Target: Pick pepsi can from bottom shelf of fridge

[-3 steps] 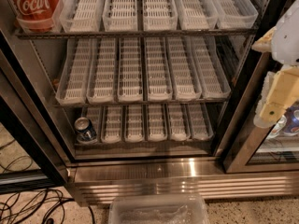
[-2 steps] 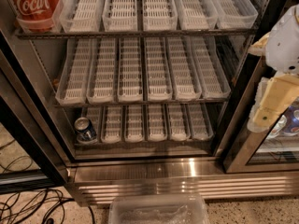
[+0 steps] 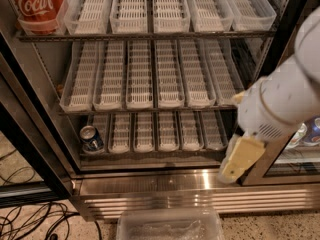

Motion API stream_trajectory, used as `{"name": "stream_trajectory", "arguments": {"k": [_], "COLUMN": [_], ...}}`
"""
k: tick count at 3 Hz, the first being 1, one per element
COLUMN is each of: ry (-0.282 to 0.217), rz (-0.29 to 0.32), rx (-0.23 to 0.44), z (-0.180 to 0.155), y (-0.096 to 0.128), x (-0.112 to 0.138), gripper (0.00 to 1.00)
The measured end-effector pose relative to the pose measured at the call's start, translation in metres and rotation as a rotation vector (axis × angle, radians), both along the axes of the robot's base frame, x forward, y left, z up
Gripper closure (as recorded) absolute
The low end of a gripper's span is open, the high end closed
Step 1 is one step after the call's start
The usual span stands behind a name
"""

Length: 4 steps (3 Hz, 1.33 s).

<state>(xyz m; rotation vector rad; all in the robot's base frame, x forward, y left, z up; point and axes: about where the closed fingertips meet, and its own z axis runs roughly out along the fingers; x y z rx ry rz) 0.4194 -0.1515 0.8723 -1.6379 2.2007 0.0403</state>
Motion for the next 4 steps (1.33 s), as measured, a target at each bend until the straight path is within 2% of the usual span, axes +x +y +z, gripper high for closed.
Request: {"name": "stream_trajectory", "arguments": {"k": [1,2,3,4], "ry": [0.043,0.080,0.080,0.035], "rz": [0.024,0.068,0.068,0.058], "rx": [0.064,0.139,0.139,0.153], "z": [-0.063,-0.110,-0.110,-0.122], "y": [0.027,0.061,0.061,0.072], "x": [-0.009,-0.016,-0.016,-0.009], "gripper": [0.00,0.00,0.00,0.00]}}
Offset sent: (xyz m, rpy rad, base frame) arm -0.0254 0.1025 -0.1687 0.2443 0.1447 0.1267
